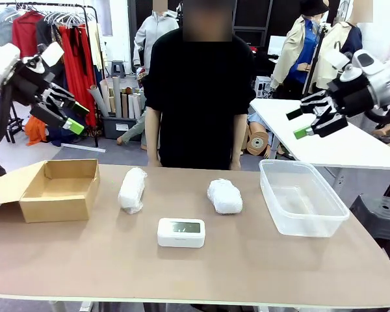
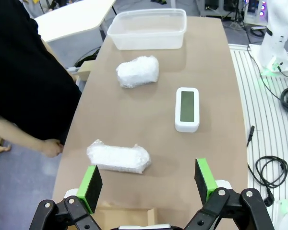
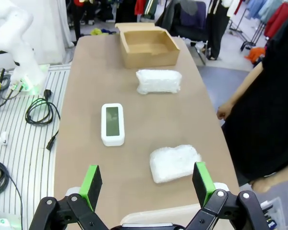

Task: Separate and place wrapped and unwrapped clocks.
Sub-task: Pick up the Digital clock indicated by the person.

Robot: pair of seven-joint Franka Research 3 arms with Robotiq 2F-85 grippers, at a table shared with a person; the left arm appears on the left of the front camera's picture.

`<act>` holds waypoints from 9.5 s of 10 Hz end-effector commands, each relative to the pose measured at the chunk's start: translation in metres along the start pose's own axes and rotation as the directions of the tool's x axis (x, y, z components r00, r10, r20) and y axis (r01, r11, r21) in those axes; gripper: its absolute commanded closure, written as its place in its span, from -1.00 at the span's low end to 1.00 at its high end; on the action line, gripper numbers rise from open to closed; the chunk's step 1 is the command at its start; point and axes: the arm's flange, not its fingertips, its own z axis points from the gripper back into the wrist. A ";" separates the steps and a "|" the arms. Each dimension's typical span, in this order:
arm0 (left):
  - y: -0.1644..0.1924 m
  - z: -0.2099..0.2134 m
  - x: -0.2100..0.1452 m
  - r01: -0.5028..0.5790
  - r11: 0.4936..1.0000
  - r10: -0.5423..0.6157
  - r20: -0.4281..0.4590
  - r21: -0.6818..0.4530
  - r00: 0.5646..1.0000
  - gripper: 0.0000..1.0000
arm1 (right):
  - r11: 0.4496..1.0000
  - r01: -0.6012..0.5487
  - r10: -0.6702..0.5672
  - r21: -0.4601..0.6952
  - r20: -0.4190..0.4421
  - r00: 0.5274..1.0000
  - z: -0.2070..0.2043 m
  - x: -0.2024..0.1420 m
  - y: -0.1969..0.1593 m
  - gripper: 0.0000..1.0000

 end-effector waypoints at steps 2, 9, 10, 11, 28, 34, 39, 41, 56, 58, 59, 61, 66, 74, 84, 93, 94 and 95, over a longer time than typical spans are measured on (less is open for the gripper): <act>0.005 0.005 0.002 0.020 1.000 -0.020 0.009 0.003 1.000 -1.00 | 0.999 0.033 -0.034 0.016 0.038 0.999 0.013 0.005 -0.016 -1.00; 0.003 0.006 0.002 0.004 1.000 -0.004 -0.006 0.017 1.000 -1.00 | 1.000 0.022 -0.022 0.015 0.010 1.000 0.016 -0.006 -0.013 -1.00; 0.003 0.006 0.002 0.004 1.000 -0.004 -0.006 0.017 1.000 -1.00 | 1.000 0.022 -0.022 0.015 0.010 1.000 0.016 -0.006 -0.013 -1.00; 0.003 0.006 0.002 0.004 1.000 -0.004 -0.006 0.017 1.000 -1.00 | 1.000 0.022 -0.022 0.015 0.010 1.000 0.016 -0.006 -0.013 -1.00; 0.003 0.006 0.002 0.004 1.000 -0.004 -0.006 0.017 1.000 -1.00 | 1.000 0.022 -0.022 0.015 0.010 1.000 0.016 -0.006 -0.013 -1.00; 0.003 0.006 0.002 0.004 1.000 -0.004 -0.006 0.017 1.000 -1.00 | 1.000 0.022 -0.022 0.015 0.010 1.000 0.016 -0.006 -0.013 -1.00; 0.003 0.006 0.002 0.004 1.000 -0.004 -0.006 0.017 1.000 -1.00 | 1.000 0.022 -0.022 0.015 0.010 1.000 0.016 -0.006 -0.013 -1.00; 0.003 0.006 0.002 0.004 1.000 -0.004 -0.006 0.017 1.000 -1.00 | 1.000 0.022 -0.022 0.015 0.010 1.000 0.016 -0.006 -0.013 -1.00; 0.003 0.006 0.002 0.004 1.000 -0.004 -0.006 0.017 1.000 -1.00 | 0.996 0.037 -0.036 0.081 -0.009 0.999 0.004 -0.004 -0.013 -1.00; 0.003 0.006 0.002 0.004 1.000 -0.004 -0.006 0.017 1.000 -1.00 | 0.977 0.068 -0.048 0.202 -0.103 0.994 -0.031 0.010 -0.006 -1.00; 0.003 0.006 0.002 0.004 1.000 -0.004 -0.006 0.017 1.000 -1.00 | 0.967 0.083 -0.050 0.243 -0.139 0.989 -0.057 0.018 0.003 -1.00; 0.003 0.006 0.002 0.004 1.000 -0.004 -0.006 0.017 1.000 -1.00 | 0.954 0.107 -0.038 0.279 -0.240 0.970 -0.099 0.030 0.010 -1.00; 0.003 0.006 0.002 0.004 1.000 -0.004 -0.006 0.017 1.000 -1.00 | 0.983 0.071 0.037 0.170 -0.563 0.826 -0.215 0.027 0.030 -1.00; 0.003 0.006 0.002 0.004 1.000 -0.004 -0.006 0.017 1.000 -1.00 | 0.981 0.006 0.105 0.192 -0.565 0.818 -0.253 0.015 0.034 -1.00; 0.003 0.006 0.002 0.004 1.000 -0.004 -0.006 0.017 1.000 -1.00 | 0.985 -0.083 0.165 0.152 -0.676 0.719 -0.368 0.030 0.068 -1.00; 0.003 0.006 0.002 0.004 1.000 -0.004 -0.006 0.017 1.000 -1.00 | 0.990 -0.061 0.130 0.124 -0.684 0.717 -0.416 0.010 0.085 -1.00; 0.003 0.006 0.002 0.004 1.000 -0.004 -0.006 0.017 1.000 -1.00 | 0.991 -0.058 0.123 0.117 -0.686 0.717 -0.419 0.009 0.085 -1.00; 0.003 0.006 0.002 0.004 1.000 -0.004 -0.006 0.017 1.000 -1.00 | 0.991 -0.049 0.120 0.122 -0.688 0.716 -0.420 0.008 0.085 -1.00</act>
